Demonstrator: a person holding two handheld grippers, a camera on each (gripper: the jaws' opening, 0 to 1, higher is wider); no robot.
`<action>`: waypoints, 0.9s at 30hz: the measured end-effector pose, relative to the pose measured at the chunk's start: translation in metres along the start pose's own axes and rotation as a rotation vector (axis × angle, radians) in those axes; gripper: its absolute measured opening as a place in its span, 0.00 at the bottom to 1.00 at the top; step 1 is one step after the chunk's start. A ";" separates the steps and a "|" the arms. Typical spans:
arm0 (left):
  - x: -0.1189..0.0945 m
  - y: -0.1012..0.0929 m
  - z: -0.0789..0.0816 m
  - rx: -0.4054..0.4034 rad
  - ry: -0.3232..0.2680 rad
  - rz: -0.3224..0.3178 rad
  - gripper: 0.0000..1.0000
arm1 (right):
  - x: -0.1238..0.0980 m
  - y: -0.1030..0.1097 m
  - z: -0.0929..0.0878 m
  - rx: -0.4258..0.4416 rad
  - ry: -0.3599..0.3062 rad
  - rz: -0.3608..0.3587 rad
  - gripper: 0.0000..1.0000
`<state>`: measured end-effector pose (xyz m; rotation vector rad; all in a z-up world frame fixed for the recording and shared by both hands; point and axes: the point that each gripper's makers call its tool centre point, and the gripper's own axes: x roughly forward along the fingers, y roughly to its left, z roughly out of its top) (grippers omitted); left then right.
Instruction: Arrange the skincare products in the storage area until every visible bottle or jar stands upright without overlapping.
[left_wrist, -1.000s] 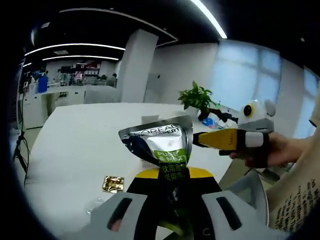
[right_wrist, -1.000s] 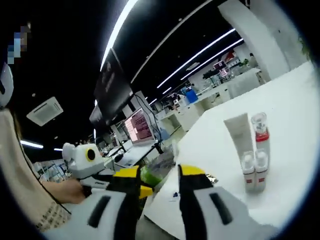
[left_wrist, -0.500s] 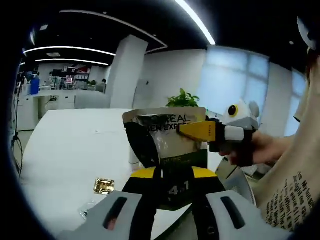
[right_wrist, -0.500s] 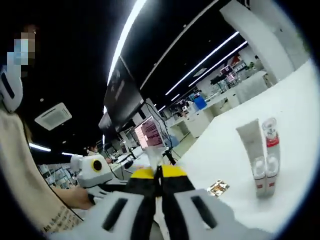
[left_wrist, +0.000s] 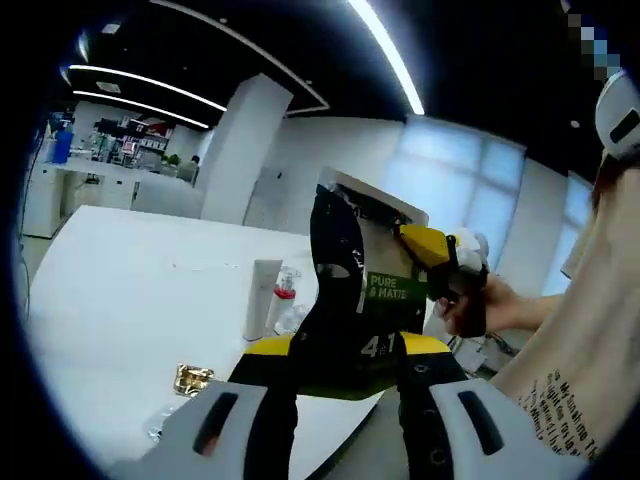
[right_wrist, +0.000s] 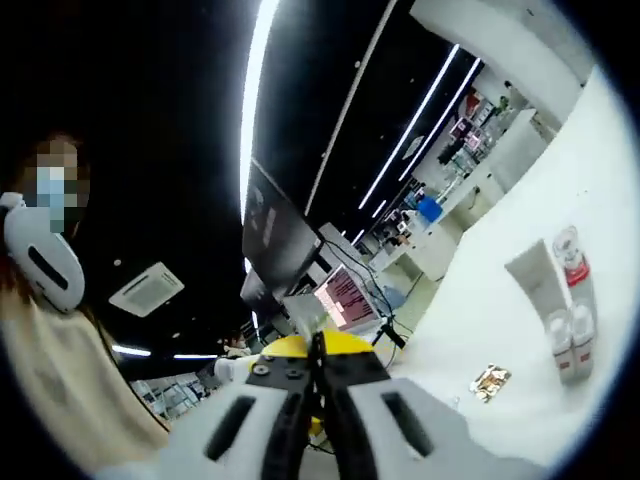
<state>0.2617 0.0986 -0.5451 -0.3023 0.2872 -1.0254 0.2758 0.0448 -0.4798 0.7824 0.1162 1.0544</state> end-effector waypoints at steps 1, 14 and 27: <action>0.001 -0.001 0.002 0.004 0.003 -0.009 0.35 | 0.000 0.000 0.000 -0.004 0.001 0.001 0.01; 0.016 -0.022 0.000 -0.050 0.023 -0.167 0.40 | 0.004 0.008 -0.002 0.021 0.021 0.028 0.01; -0.005 -0.053 0.024 -0.260 -0.129 -0.379 0.00 | -0.002 -0.012 0.003 0.091 -0.051 -0.033 0.18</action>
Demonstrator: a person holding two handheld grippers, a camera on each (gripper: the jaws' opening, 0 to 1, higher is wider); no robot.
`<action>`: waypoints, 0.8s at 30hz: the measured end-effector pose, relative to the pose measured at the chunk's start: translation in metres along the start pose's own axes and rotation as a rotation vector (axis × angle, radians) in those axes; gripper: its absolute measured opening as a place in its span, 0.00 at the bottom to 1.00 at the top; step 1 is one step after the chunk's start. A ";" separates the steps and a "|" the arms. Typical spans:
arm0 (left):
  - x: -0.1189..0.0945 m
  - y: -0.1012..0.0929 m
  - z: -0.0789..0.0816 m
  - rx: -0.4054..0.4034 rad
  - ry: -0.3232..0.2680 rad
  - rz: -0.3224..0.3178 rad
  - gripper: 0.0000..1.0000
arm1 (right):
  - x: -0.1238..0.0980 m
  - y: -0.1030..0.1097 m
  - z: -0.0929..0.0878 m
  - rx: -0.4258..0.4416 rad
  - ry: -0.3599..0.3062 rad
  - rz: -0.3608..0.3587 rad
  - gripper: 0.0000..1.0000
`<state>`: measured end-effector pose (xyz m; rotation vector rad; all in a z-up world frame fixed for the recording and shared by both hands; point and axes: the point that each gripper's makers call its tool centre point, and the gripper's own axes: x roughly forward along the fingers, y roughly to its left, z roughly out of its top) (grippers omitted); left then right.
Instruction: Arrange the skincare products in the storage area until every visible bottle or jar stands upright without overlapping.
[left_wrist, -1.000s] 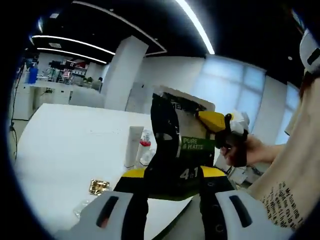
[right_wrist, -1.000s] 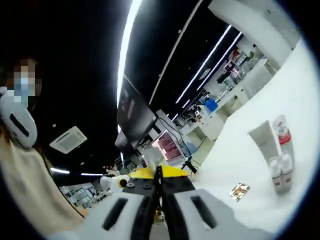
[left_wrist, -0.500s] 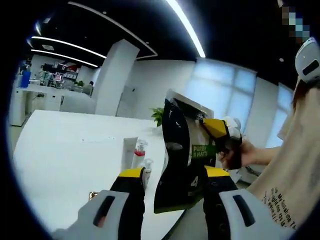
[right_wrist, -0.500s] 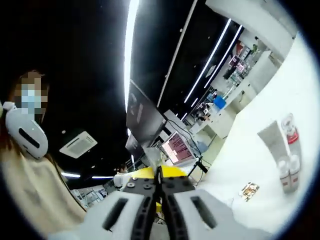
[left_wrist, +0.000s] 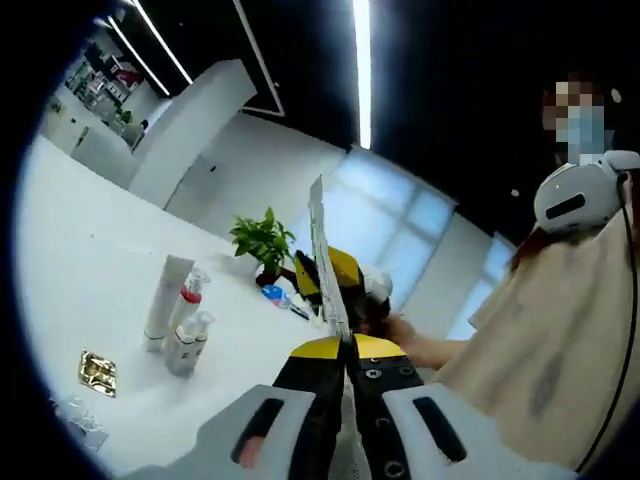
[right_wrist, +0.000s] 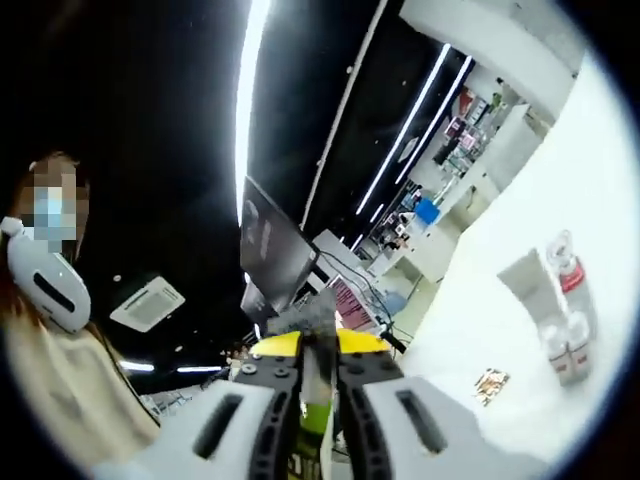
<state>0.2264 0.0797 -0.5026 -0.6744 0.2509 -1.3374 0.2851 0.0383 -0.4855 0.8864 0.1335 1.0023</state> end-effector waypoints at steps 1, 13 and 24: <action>-0.001 0.000 0.009 -0.009 -0.046 0.001 0.00 | 0.000 0.005 -0.005 0.010 -0.004 0.039 0.21; -0.020 0.032 0.035 -0.049 -0.170 0.119 0.00 | 0.006 0.018 -0.045 0.179 0.012 0.118 0.02; -0.006 0.037 -0.004 -0.085 -0.110 0.129 0.12 | 0.008 0.004 -0.050 0.194 -0.002 0.062 0.02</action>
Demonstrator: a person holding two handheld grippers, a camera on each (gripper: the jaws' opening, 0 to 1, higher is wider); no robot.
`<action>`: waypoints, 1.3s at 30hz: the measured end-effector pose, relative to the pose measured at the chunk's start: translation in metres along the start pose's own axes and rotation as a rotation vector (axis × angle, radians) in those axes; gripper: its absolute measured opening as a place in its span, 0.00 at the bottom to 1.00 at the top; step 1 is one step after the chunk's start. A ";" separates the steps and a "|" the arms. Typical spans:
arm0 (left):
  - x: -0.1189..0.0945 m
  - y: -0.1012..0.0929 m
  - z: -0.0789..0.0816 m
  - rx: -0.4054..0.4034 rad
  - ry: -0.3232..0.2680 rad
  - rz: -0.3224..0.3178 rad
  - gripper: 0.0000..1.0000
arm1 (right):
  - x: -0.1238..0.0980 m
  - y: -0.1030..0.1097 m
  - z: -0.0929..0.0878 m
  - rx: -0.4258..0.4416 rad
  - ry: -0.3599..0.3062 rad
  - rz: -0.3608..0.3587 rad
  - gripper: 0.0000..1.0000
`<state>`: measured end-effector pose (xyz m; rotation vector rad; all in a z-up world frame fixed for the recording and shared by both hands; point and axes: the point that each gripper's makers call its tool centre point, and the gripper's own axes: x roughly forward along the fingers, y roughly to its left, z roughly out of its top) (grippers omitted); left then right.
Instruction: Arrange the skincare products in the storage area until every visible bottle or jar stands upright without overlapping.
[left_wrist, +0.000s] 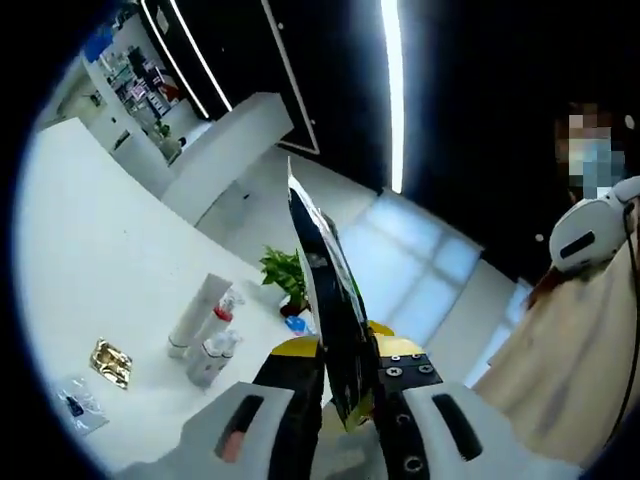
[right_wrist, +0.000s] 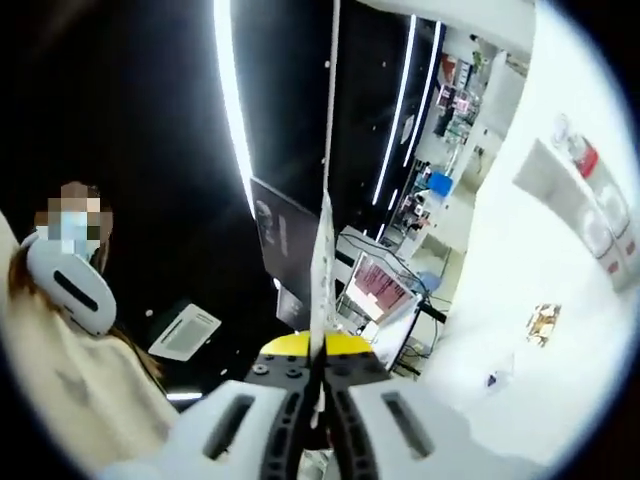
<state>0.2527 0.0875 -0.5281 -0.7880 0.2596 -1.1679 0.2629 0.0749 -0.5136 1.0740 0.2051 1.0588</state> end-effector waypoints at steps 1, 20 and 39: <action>0.000 0.002 -0.002 -0.020 -0.006 0.006 0.11 | -0.002 -0.004 0.001 -0.005 -0.001 -0.012 0.02; -0.003 0.075 -0.020 -0.216 0.018 0.198 0.02 | -0.031 -0.083 -0.036 -0.207 0.290 -0.310 0.56; 0.021 0.170 -0.078 -0.313 0.180 0.345 0.02 | -0.079 -0.110 -0.008 -0.313 0.281 -0.486 0.68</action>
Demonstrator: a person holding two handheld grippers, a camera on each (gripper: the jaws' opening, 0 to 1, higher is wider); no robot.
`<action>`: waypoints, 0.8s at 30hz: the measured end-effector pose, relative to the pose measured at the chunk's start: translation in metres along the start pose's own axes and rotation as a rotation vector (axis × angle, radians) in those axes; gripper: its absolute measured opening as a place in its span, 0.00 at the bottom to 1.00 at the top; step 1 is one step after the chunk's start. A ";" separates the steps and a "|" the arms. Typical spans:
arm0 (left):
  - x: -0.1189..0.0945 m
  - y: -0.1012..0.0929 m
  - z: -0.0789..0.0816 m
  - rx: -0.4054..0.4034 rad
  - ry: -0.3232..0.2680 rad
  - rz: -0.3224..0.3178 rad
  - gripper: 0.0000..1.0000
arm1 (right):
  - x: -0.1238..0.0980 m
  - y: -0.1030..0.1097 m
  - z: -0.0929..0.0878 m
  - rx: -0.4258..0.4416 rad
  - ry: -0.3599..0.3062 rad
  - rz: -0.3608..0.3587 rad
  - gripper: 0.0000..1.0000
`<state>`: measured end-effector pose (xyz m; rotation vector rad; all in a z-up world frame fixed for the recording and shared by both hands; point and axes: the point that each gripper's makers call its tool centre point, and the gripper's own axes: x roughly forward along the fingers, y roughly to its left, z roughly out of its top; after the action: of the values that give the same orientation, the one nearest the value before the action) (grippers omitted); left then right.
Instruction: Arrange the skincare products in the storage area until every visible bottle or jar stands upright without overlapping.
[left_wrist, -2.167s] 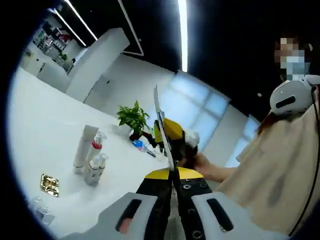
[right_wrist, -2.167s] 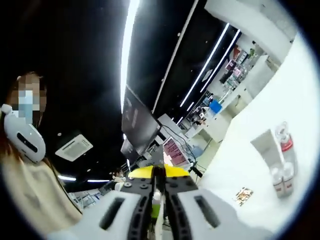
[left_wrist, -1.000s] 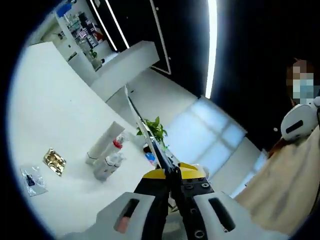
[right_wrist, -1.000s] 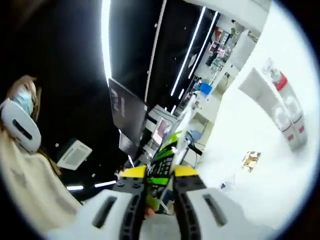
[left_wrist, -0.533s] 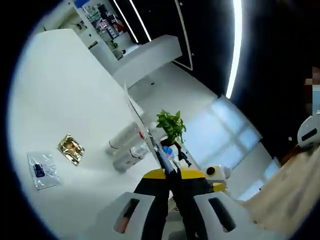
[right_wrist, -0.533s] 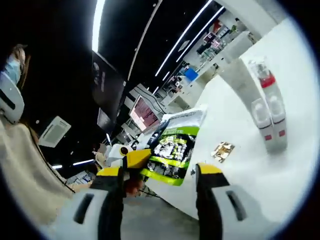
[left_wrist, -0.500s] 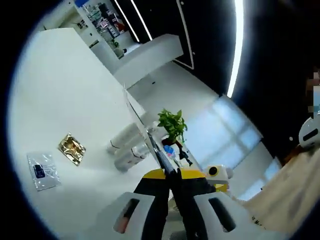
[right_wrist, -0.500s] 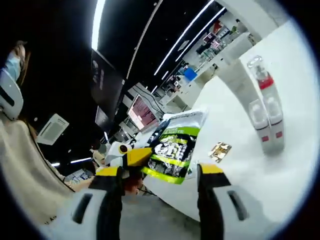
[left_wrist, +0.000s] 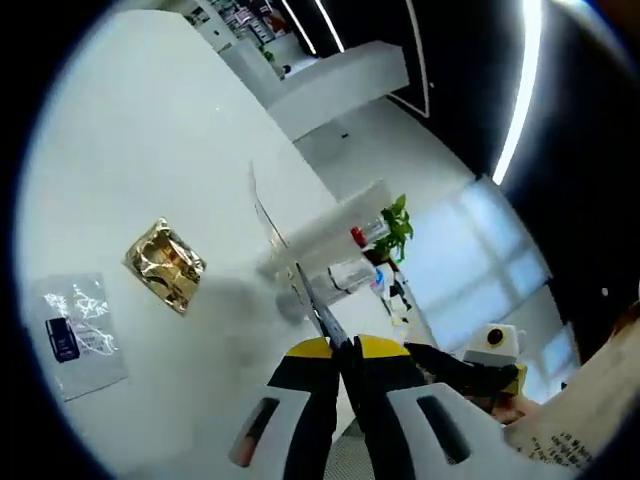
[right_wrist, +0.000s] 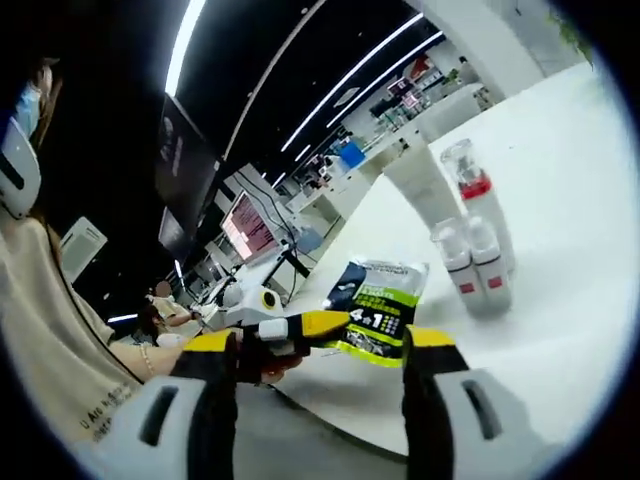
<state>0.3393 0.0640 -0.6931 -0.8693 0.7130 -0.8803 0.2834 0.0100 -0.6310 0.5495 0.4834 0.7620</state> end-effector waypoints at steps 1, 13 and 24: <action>0.002 0.002 0.000 0.002 0.000 0.004 0.02 | -0.001 -0.001 0.000 0.000 -0.002 -0.004 0.69; 0.019 0.030 -0.002 0.057 0.040 0.097 0.02 | -0.015 -0.027 0.014 -0.077 -0.059 -0.127 0.88; 0.018 0.051 -0.012 0.157 0.086 0.202 0.02 | -0.030 -0.057 0.005 -0.279 0.070 -0.291 0.99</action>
<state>0.3559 0.0624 -0.7460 -0.6114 0.7811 -0.7841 0.2959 -0.0478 -0.6561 0.1870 0.4990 0.5581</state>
